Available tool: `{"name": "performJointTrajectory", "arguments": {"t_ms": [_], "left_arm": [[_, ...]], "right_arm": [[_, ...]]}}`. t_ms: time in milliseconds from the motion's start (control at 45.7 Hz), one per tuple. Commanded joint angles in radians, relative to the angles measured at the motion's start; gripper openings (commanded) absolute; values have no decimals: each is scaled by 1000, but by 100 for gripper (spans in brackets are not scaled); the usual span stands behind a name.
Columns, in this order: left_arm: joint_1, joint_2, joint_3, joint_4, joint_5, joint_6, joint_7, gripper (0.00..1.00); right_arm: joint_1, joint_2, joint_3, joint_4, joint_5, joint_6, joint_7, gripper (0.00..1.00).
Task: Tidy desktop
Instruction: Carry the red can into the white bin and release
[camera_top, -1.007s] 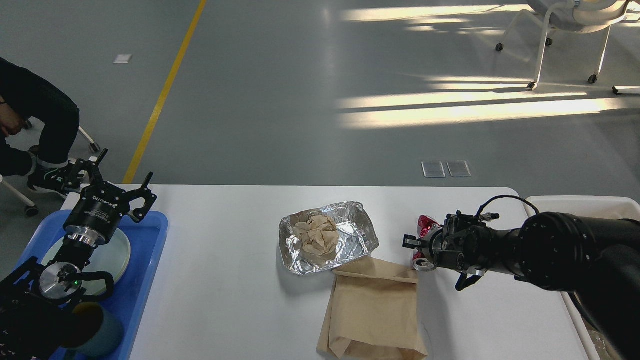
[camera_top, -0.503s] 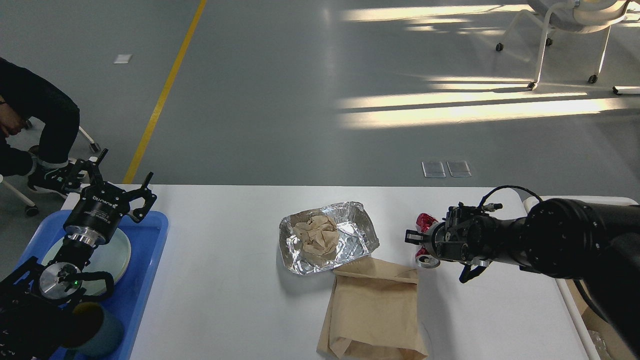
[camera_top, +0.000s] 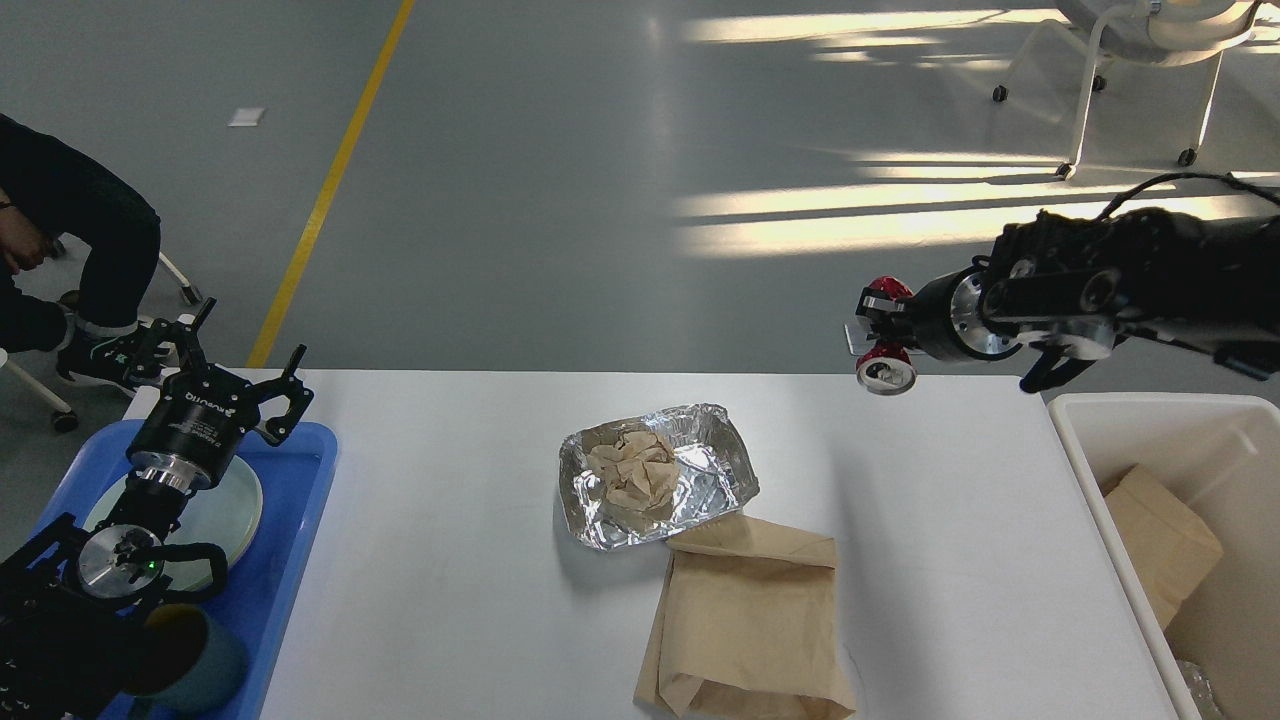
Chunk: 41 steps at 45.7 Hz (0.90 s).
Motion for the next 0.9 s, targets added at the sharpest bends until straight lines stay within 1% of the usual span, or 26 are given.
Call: {"name": "performJointTrajectory", "arguments": {"t_ms": [0, 131, 219, 328, 372, 503, 678, 766, 875], "left_arm": [[0, 0, 0, 0, 0, 0, 0, 96], [0, 0, 0, 0, 0, 0, 0, 96], [0, 0, 0, 0, 0, 0, 0, 96], [0, 0, 0, 0, 0, 0, 0, 96], [0, 0, 0, 0, 0, 0, 0, 96], [0, 0, 0, 0, 0, 0, 0, 96], [0, 0, 0, 0, 0, 0, 0, 96], [0, 0, 0, 0, 0, 0, 0, 96], [0, 0, 0, 0, 0, 0, 0, 96]], "right_arm": [[136, -121, 65, 31, 1, 137, 0, 0], [238, -177, 57, 32, 1, 187, -2, 0], [239, -198, 43, 27, 1, 186, -6, 0], [196, -235, 0, 21, 1, 166, -9, 0], [159, -252, -13, 17, 3, 148, -9, 0], [-10, -334, -20, -52, 1, 34, -9, 0], [-235, -404, 5, -248, 18, 7, -11, 1], [-347, -414, 16, -324, 20, -6, -11, 1], [-493, -407, 42, -400, 18, -47, -11, 1]]}}
